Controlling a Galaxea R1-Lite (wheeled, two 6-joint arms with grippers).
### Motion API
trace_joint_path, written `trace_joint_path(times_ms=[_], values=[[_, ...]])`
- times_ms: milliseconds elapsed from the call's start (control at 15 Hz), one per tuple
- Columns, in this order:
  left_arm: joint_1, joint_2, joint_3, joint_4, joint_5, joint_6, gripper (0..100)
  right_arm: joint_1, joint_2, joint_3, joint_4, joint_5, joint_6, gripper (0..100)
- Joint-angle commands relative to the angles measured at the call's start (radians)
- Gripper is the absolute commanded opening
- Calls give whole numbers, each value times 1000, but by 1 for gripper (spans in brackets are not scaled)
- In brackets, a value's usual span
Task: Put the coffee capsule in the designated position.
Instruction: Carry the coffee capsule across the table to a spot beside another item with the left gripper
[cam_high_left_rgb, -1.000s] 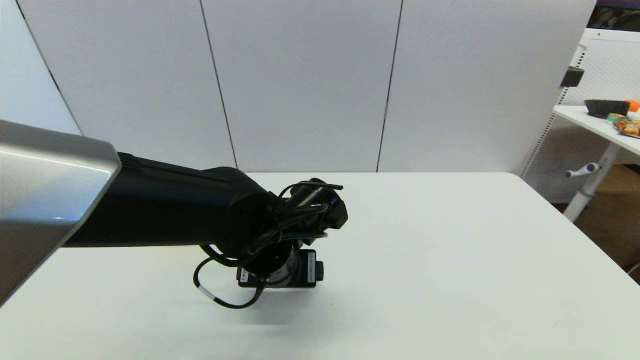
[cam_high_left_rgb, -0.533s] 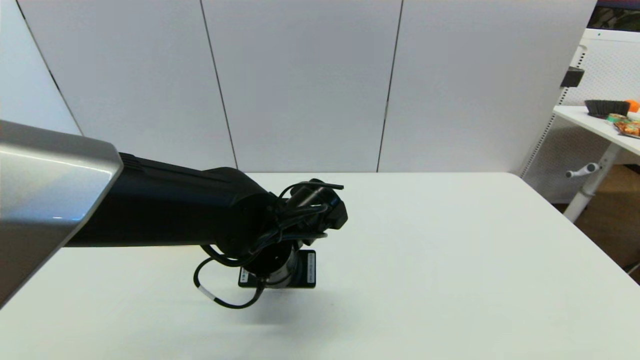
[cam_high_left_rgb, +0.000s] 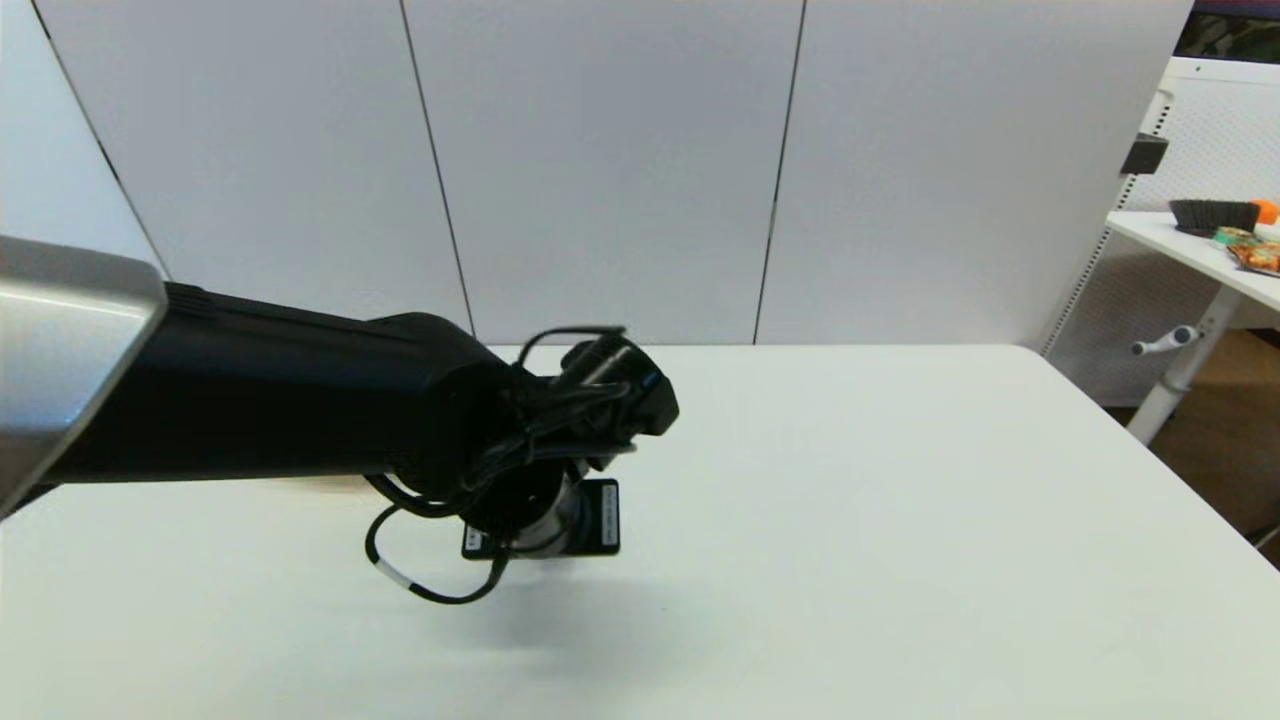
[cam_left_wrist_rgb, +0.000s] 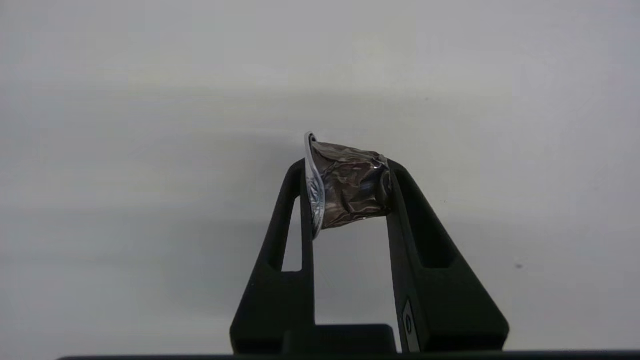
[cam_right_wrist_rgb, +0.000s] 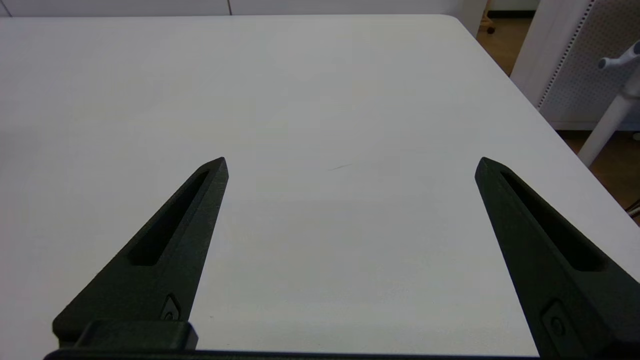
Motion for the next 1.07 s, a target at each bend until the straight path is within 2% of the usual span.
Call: trace_joint_path(times_ms=[67, 200, 467, 733, 933, 1067], values=[[102, -80, -40, -23, 59, 17, 0, 0, 1, 1, -1, 0, 0, 100], [200, -85, -83, -74, 121, 108, 0, 0, 1, 1, -1, 0, 0, 100], [389, -48, -104, -365, 124, 386, 0, 0, 1, -1, -1, 0, 0, 100], [510, 27, -91, -663, 121, 619, 0, 0, 1, -1, -1, 0, 0, 100], [535, 82, -91, -801, 120, 669, 0, 0, 1, 1, -1, 0, 0, 100], [542, 122, -95, -819, 120, 669, 0, 0, 1, 1, -1, 0, 0, 100]])
